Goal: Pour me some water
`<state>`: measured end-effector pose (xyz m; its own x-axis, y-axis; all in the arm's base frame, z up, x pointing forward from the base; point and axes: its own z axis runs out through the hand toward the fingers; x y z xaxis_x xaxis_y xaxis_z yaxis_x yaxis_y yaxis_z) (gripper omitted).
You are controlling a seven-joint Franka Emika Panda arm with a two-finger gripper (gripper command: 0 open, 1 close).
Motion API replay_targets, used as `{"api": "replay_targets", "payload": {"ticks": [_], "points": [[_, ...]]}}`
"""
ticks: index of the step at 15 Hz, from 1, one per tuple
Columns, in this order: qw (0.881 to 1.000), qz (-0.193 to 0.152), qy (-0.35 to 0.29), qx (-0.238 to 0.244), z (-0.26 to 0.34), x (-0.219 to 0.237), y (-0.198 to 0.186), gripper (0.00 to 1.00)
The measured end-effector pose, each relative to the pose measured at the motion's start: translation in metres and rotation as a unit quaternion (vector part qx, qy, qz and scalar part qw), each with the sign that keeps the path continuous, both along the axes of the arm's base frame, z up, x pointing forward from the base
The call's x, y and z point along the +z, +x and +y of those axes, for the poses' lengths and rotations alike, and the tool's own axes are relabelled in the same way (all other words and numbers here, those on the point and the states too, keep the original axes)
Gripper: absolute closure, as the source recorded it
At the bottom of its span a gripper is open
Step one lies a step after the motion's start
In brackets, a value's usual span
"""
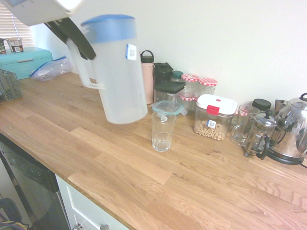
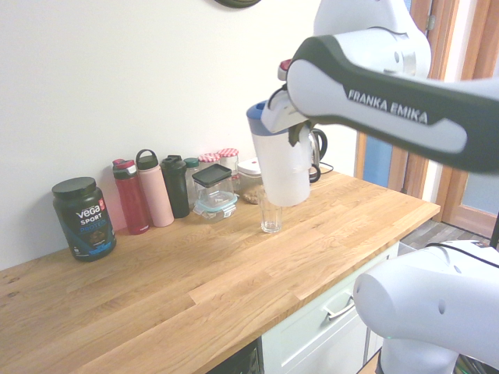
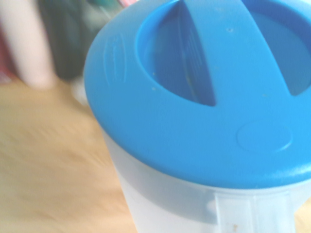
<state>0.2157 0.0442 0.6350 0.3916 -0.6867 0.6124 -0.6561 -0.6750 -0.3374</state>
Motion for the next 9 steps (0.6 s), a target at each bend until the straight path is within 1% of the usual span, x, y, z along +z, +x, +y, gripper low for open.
{"api": "replay_targets", "payload": {"ticks": [2, 4, 6, 9], "points": [[1.0, -0.014, -0.007, 0.014, 0.043, 0.001, 0.001, 1.0], [0.999, -0.016, 0.001, 0.045, 0.083, 0.003, 0.013, 1.0], [0.997, -0.001, 0.026, 0.079, 0.115, 0.001, 0.042, 1.0], [0.991, 0.038, 0.053, 0.113, 0.15, -0.017, 0.103, 1.0]]}}
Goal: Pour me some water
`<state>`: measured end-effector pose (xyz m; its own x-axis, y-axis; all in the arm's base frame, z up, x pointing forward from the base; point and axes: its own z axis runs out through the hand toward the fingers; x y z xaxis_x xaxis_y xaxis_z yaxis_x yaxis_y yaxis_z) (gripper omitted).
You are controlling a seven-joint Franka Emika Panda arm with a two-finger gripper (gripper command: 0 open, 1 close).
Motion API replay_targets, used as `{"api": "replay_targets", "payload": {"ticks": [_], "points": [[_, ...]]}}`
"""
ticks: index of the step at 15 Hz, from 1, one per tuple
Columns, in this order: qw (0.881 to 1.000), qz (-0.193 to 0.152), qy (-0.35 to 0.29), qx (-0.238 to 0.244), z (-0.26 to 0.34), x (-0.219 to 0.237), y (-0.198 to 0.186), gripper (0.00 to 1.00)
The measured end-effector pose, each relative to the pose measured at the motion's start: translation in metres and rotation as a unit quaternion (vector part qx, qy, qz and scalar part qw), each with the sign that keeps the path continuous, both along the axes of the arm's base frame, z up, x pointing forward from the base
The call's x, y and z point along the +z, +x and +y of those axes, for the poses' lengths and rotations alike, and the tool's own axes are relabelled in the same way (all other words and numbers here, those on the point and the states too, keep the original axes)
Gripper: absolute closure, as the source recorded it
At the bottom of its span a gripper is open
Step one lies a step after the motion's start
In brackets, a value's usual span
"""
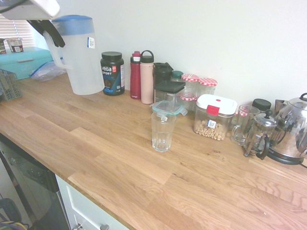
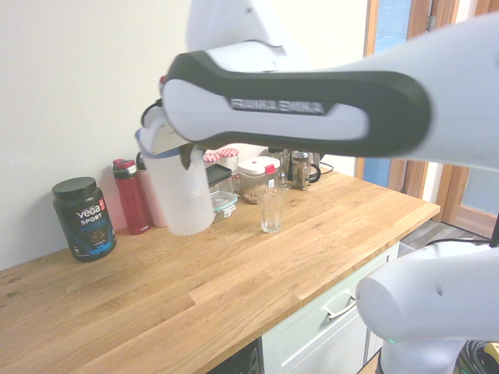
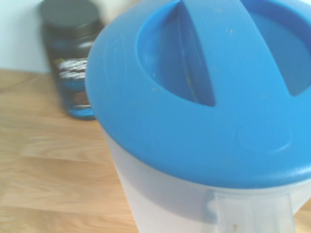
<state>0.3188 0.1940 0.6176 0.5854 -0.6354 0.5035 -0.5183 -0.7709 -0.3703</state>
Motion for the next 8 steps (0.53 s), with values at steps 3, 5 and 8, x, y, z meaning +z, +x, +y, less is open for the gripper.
{"api": "replay_targets", "payload": {"ticks": [3, 5, 8], "points": [[0.999, 0.022, -0.013, 0.019, 0.015, -0.024, 0.05, 1.0], [0.999, 0.032, -0.019, 0.02, 0.019, -0.04, 0.068, 1.0], [0.999, 0.043, -0.003, 0.031, 0.021, -0.062, 0.088, 1.0]]}}
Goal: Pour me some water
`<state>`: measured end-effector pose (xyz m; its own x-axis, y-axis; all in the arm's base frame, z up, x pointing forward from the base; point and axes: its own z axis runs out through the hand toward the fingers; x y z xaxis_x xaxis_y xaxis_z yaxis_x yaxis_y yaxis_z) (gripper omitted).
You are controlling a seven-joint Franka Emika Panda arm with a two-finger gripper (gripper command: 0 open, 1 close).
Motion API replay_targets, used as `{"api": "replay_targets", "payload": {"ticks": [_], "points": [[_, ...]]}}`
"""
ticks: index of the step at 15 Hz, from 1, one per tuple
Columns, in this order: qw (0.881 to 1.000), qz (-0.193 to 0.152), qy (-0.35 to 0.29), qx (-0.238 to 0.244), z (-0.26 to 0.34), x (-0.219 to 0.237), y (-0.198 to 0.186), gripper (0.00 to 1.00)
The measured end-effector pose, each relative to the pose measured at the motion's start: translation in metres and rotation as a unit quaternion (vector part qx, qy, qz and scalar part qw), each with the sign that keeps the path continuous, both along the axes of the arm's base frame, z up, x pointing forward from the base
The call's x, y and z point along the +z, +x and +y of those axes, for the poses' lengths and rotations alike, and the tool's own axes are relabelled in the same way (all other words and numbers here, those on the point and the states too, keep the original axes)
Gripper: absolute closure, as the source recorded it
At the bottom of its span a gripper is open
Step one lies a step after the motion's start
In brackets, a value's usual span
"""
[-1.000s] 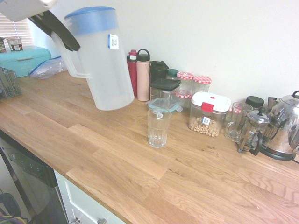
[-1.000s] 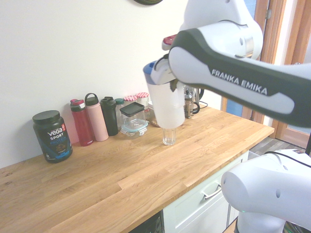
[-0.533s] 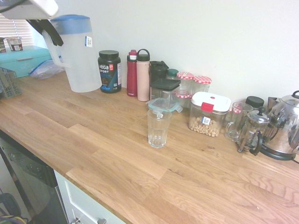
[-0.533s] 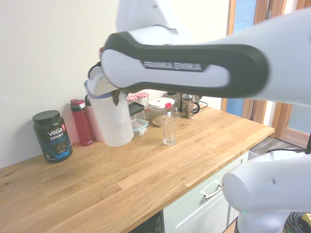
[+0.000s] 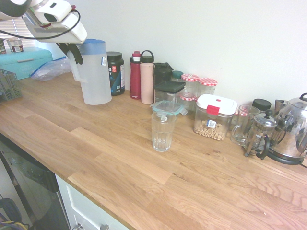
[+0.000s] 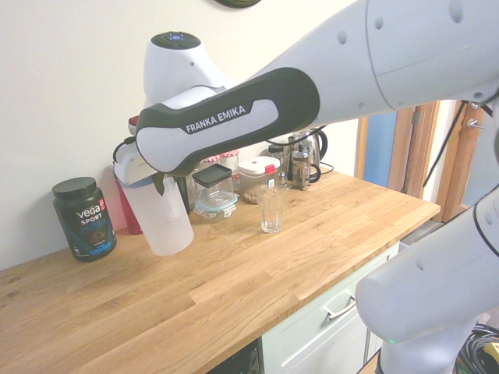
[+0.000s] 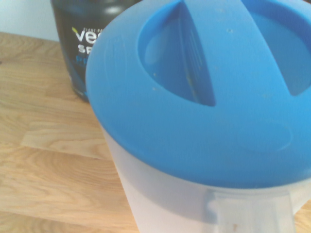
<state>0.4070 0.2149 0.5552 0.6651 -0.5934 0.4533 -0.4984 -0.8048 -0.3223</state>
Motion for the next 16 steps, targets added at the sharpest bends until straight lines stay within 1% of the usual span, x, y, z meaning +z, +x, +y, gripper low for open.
{"api": "replay_targets", "payload": {"ticks": [3, 5, 9, 15, 16], "points": [[0.999, 0.017, 0.039, 0.008, -0.01, -0.023, 0.025, 1.0], [0.998, 0.023, 0.048, 0.012, -0.017, -0.036, 0.037, 1.0], [0.999, 0.023, 0.03, 0.034, -0.017, -0.059, 0.044, 1.0], [0.999, 0.015, 0.029, 0.043, -0.023, -0.075, 0.058, 1.0], [0.998, 0.015, 0.031, 0.043, -0.023, -0.078, 0.06, 0.0]]}}
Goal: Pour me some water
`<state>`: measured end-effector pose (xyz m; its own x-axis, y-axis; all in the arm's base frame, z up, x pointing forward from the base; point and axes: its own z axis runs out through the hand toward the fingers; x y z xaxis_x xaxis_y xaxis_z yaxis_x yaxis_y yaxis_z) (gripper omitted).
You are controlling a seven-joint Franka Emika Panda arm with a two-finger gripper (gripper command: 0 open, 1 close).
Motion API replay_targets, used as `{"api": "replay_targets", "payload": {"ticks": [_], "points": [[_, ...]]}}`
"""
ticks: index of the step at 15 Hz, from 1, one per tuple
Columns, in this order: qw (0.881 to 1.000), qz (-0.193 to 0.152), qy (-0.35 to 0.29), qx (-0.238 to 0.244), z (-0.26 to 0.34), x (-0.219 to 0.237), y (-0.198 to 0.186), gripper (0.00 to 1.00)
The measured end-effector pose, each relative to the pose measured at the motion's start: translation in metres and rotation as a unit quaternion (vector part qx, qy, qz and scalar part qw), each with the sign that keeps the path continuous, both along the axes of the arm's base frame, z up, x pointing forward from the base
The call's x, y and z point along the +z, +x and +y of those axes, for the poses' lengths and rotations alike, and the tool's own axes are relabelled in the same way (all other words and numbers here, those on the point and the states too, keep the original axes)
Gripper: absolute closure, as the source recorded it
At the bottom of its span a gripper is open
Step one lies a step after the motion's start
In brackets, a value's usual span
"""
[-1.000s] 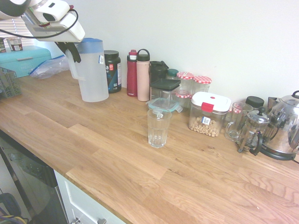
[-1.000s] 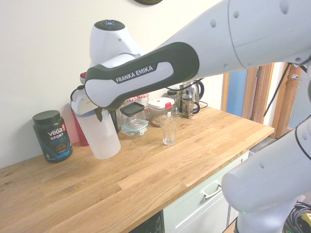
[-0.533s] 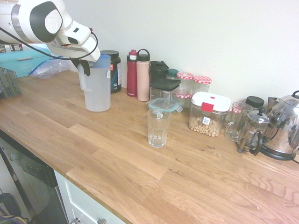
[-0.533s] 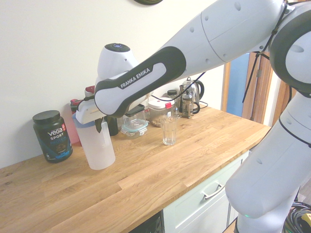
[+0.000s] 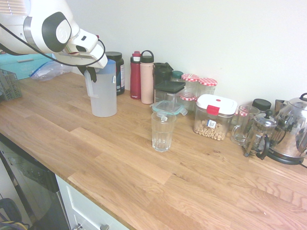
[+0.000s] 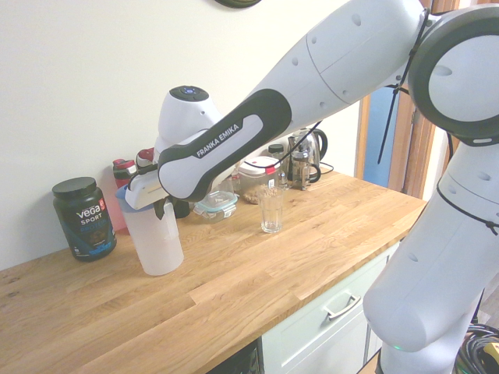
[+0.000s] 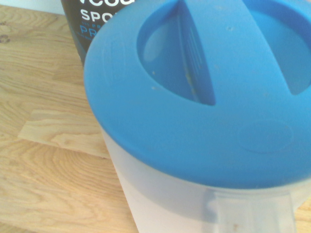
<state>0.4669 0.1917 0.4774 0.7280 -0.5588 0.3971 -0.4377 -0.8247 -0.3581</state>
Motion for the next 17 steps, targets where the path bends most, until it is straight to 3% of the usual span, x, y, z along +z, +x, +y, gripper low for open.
{"api": "replay_targets", "payload": {"ticks": [8, 13, 15, 17], "points": [[1.0, -0.003, -0.008, -0.007, 0.003, -0.008, 0.002, 0.0], [0.998, -0.006, -0.052, -0.016, 0.011, 0.014, -0.018, 0.0], [0.997, 0.031, -0.069, -0.009, 0.019, 0.031, -0.044, 0.0], [0.992, 0.103, -0.078, 0.005, 0.017, 0.041, -0.073, 0.0]]}}
